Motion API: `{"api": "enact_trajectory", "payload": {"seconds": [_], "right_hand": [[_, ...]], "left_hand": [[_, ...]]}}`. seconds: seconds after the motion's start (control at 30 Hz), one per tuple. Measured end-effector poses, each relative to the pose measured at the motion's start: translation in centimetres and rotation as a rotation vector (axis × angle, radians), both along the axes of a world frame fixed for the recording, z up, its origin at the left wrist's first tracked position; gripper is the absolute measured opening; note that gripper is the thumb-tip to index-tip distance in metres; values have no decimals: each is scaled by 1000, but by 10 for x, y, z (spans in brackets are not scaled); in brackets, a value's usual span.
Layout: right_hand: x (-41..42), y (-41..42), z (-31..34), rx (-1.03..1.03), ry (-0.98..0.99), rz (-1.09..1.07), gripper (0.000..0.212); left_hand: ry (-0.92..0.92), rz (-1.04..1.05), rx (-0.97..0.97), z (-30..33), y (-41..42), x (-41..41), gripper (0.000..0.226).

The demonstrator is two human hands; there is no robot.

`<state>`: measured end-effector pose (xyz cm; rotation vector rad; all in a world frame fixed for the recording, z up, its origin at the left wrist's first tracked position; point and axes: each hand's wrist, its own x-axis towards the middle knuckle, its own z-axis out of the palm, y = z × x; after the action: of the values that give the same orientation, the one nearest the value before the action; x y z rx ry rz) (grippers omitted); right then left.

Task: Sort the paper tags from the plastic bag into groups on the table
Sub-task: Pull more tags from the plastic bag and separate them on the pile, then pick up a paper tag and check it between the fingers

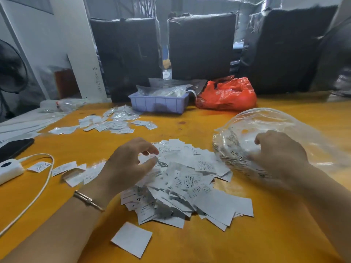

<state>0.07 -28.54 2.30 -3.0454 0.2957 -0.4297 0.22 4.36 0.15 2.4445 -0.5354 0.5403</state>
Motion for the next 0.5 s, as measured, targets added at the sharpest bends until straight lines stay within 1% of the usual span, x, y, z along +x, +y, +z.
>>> {"api": "enact_trajectory", "payload": {"seconds": [0.03,0.07,0.1,0.13,0.2,0.23,0.37,0.5], "right_hand": [[1,-2,-1,10,24,-7,44],[2,-2,-2,10,42,-15,46],[3,-3,-2,1,52,-22,43],[4,-4,-3,-10,44,-21,35],[4,-6,-4,-14,-2,-18,12],[4,-7,-3,2,-26,-18,7],[4,-8,-3,45,-120,-7,13],[7,-13,-4,40,-159,-27,14]], "left_hand": [[3,-39,12,-1,-4,-2,11],[5,-64,13,-2,-6,-2,12],[3,-79,10,-2,-7,-2,12],[0,-87,7,-2,-8,-2,12],[-8,-93,4,-3,-9,-3,12],[-13,-92,1,-3,-9,-3,12],[-32,-89,-14,-2,-8,-3,13],[-39,-98,-14,-2,-11,-4,12]]}}
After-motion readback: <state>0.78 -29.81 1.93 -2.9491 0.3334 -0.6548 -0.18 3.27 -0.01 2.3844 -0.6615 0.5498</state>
